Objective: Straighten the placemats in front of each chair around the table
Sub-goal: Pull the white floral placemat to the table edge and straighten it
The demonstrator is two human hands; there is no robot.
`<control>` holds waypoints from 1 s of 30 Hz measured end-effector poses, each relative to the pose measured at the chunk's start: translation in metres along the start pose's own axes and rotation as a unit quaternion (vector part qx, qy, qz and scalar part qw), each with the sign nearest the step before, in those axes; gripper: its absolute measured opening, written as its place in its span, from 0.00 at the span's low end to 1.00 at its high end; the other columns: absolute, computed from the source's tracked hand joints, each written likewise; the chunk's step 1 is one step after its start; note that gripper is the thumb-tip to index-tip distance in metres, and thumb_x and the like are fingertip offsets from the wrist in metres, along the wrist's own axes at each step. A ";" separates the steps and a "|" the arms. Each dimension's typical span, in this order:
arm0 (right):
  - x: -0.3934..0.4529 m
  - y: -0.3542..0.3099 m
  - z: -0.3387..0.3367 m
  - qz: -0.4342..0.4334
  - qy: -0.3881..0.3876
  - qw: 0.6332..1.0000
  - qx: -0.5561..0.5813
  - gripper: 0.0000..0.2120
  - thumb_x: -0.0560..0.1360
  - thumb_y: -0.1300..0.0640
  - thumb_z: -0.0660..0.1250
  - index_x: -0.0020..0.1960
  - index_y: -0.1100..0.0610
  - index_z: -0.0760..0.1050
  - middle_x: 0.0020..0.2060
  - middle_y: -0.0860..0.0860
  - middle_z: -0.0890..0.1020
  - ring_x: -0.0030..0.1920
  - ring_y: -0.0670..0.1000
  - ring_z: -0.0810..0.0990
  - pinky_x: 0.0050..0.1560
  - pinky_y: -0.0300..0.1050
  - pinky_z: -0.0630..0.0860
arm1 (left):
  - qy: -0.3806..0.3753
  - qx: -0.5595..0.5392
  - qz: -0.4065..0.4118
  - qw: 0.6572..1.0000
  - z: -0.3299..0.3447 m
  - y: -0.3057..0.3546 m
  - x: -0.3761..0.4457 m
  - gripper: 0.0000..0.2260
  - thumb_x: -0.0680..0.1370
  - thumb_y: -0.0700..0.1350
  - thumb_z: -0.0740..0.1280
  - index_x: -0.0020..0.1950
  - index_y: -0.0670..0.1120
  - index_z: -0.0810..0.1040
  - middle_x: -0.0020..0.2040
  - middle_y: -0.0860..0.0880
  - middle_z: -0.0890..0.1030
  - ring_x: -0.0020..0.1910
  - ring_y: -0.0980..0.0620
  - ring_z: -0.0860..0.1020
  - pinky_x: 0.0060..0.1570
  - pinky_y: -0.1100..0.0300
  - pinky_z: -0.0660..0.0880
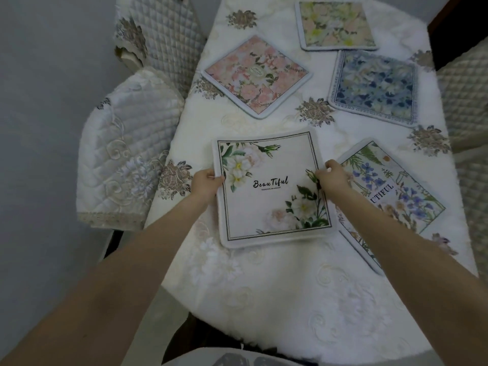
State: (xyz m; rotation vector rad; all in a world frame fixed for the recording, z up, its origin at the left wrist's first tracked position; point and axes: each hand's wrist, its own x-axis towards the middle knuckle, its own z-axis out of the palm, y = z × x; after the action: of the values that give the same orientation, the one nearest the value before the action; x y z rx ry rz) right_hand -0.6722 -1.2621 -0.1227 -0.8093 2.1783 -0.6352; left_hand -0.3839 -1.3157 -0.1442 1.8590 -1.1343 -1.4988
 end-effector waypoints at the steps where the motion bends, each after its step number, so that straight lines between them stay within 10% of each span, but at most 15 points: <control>1: -0.007 0.000 0.005 0.014 0.010 1.000 0.021 0.09 0.77 0.63 0.57 0.57 0.59 0.67 0.39 0.55 0.70 0.31 0.48 0.65 0.27 0.40 0.61 | -0.006 0.017 0.015 1.000 -0.004 0.007 0.009 0.07 0.75 0.38 0.68 0.51 0.39 0.79 0.43 0.42 0.79 0.43 0.46 0.78 0.47 0.53 0.76; 7: -0.052 -0.014 0.044 0.091 0.069 0.989 0.093 0.06 0.77 0.65 0.57 0.53 0.62 0.69 0.42 0.57 0.74 0.42 0.54 0.73 0.32 0.41 0.67 | -0.045 0.122 0.108 0.986 -0.027 0.042 0.045 0.14 0.75 0.41 0.68 0.59 0.38 0.77 0.41 0.50 0.74 0.33 0.57 0.71 0.28 0.75 0.67; 15: -0.119 -0.047 0.083 0.160 0.125 0.965 0.168 0.16 0.73 0.62 0.62 0.61 0.60 0.70 0.54 0.61 0.78 0.51 0.60 0.79 0.52 0.56 0.79 | -0.139 0.177 0.139 0.964 -0.053 0.076 0.054 0.10 0.69 0.40 0.74 0.46 0.44 0.75 0.44 0.45 0.78 0.43 0.48 0.77 0.46 0.58 0.74; 30: -0.199 -0.092 0.146 0.157 0.167 0.886 0.403 0.10 0.74 0.64 0.64 0.51 0.58 0.63 0.46 0.59 0.72 0.44 0.57 0.75 0.49 0.56 0.80 | -0.230 0.248 0.265 0.903 -0.072 0.111 0.028 0.09 0.70 0.38 0.70 0.49 0.43 0.80 0.43 0.45 0.79 0.39 0.47 0.77 0.40 0.57 0.75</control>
State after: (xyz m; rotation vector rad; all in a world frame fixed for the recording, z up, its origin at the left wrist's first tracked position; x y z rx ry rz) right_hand -0.4201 -1.2117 -0.0652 0.1062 1.9713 -1.4432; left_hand -0.3462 -1.4074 -0.0518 1.2989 -2.2084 -1.4297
